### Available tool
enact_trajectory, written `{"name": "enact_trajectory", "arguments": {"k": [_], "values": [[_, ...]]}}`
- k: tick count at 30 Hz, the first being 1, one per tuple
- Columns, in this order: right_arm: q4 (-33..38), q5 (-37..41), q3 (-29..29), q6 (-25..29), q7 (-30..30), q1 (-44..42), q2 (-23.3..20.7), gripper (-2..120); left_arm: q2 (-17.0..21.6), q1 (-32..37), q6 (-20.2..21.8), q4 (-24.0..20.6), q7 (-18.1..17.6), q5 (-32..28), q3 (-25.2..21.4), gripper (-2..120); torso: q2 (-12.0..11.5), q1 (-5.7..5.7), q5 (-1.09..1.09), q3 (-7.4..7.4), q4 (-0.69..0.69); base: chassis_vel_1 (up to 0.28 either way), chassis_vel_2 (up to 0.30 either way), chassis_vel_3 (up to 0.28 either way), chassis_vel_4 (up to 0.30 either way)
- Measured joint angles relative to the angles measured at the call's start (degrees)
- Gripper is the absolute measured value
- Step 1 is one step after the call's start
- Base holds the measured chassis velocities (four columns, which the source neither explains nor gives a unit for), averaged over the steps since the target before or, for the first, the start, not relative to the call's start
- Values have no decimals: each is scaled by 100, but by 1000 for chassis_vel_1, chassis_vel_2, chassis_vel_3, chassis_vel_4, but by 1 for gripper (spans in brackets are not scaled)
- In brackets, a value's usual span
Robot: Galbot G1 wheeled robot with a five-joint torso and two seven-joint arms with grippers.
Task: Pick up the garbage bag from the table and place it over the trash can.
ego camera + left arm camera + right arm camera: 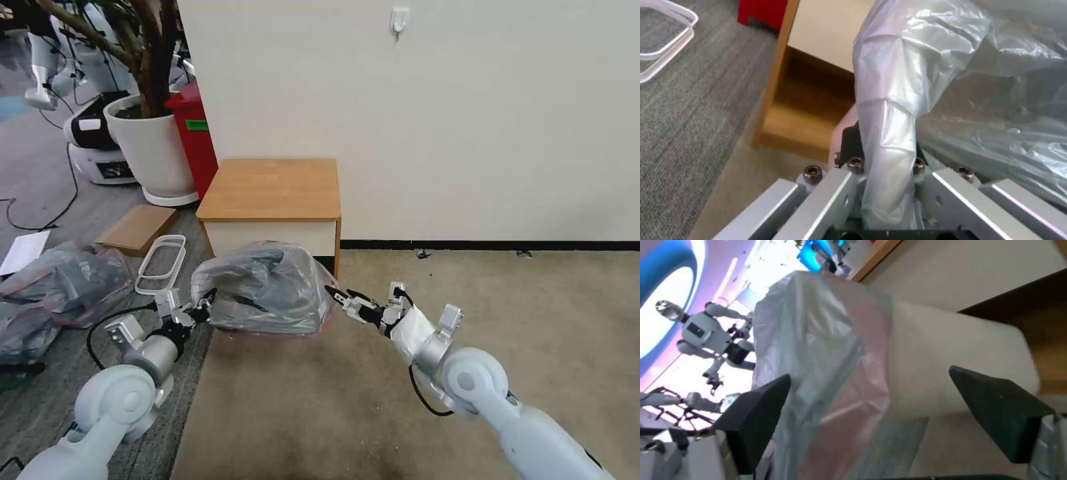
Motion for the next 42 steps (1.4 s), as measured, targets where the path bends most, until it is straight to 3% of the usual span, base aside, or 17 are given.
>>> {"name": "enact_trajectory", "arguments": {"k": [10,23,34,42], "values": [[-200,48,-237,-23,-271,370,-11,73,-21,150,-4,-163,-15,33,-30,1,0,0,-1,0,0,0,0,0,0],[-282,66,-147,43,-734,310,-24,24,-15,36,-31,30,-41,132,50,1,0,0,-1,0,0,0,0,0,0],[-324,35,-147,108,-779,331,-3,20,-22,58,-40,44,-48,162,75,1,0,0,-1,0,0,0,0,0,0],[-460,-248,-151,198,-738,343,20,5,-46,144,-62,-49,-49,173,61,1,0,0,0,0,0,0,0,0,0]]}}
